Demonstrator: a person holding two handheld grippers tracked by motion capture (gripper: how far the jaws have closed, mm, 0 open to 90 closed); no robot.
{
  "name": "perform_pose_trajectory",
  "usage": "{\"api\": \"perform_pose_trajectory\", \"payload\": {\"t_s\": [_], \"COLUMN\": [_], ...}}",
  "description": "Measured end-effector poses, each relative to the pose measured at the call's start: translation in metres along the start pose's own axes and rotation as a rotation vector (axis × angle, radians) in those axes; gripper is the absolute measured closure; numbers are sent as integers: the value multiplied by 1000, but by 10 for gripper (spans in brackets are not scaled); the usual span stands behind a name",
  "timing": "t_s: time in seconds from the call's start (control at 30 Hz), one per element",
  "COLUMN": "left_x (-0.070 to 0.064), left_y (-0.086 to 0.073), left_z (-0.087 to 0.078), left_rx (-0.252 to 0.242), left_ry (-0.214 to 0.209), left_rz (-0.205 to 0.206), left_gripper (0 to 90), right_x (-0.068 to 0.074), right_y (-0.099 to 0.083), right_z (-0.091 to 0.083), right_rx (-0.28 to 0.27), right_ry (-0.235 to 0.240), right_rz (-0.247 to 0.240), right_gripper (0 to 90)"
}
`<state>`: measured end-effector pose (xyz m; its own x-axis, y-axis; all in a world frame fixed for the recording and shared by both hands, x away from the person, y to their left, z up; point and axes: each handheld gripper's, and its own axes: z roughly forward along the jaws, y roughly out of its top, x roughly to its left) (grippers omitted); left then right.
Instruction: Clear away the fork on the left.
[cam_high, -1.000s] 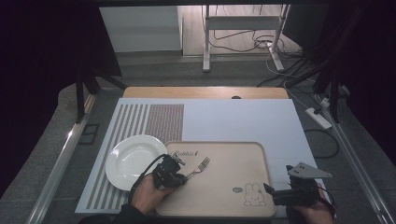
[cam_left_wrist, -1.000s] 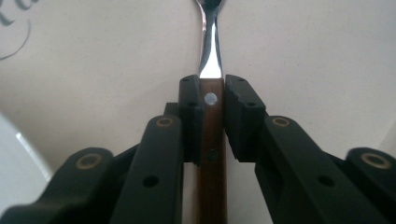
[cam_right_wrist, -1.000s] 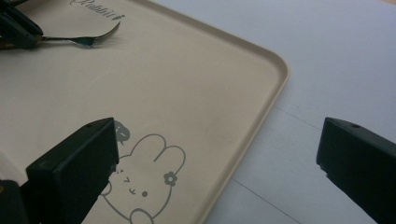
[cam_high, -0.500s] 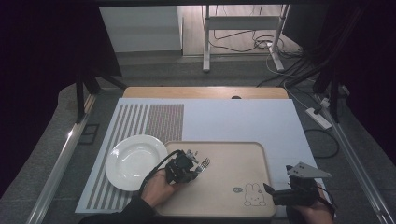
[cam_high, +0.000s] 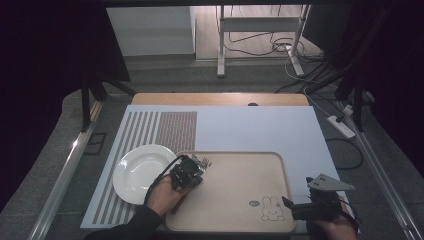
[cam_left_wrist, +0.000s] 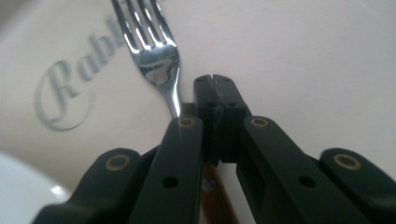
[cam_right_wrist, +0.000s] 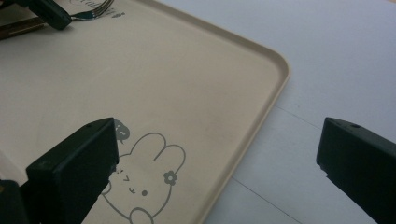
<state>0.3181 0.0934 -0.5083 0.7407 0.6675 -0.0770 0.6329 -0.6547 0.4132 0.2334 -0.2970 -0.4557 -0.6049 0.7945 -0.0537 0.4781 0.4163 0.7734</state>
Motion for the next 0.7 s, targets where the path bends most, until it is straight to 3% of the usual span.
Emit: {"api": "perform_pose_trajectory", "payload": {"t_s": [0.6,0.7], "left_x": [27,32], "left_y": [-10,-11], "left_z": [-5,-5], "left_rx": [-8,-19], "left_ry": [60,46], "left_rz": [-81,-96], "left_gripper": [888,889], "right_x": [0,0], "right_y": [0,0], "right_z": [0,1], "right_rx": [3,4], "right_ry": [2,0], "right_rz": [-2,-4], "right_gripper": [0,0]}}
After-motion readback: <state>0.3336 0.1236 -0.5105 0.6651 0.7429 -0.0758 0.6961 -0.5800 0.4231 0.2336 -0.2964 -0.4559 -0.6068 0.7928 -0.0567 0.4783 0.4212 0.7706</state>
